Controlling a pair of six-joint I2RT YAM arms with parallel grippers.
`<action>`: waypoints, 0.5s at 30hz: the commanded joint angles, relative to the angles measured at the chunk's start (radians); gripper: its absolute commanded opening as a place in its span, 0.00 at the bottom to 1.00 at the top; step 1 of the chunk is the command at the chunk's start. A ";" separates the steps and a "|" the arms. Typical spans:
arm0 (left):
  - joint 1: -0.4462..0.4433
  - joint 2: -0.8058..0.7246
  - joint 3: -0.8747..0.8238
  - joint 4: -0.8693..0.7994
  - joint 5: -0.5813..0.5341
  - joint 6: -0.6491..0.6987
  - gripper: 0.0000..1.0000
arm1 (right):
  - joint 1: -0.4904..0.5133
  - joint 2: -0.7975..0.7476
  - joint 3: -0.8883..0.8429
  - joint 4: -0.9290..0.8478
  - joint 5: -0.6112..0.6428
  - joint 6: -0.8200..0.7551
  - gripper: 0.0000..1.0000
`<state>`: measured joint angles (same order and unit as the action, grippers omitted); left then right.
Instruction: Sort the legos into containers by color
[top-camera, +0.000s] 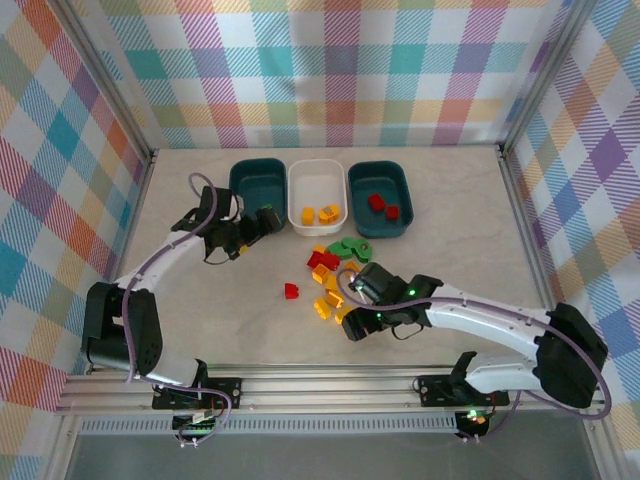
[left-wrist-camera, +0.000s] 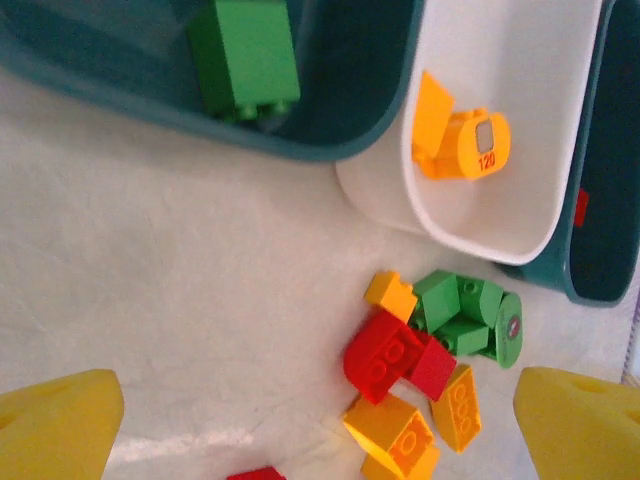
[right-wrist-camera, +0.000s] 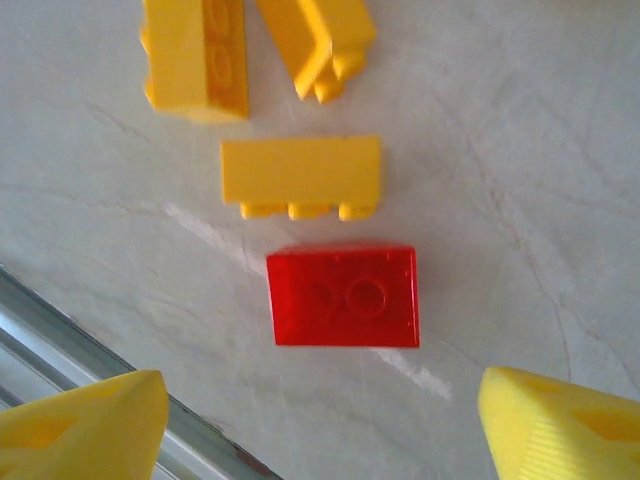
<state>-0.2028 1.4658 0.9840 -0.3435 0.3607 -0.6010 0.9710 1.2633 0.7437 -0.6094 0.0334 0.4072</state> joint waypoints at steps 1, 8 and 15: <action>-0.012 -0.012 0.017 0.101 0.085 -0.025 1.00 | 0.031 0.068 0.049 -0.061 0.051 -0.023 0.83; -0.023 -0.076 -0.054 0.132 0.088 -0.024 1.00 | 0.039 0.178 0.061 0.024 0.125 -0.028 0.89; -0.030 -0.113 -0.135 0.189 0.093 -0.055 1.00 | 0.039 0.245 0.079 0.082 0.129 -0.056 0.88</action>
<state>-0.2161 1.3872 0.8768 -0.1963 0.4370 -0.6365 1.0031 1.4879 0.7971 -0.5545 0.1402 0.3756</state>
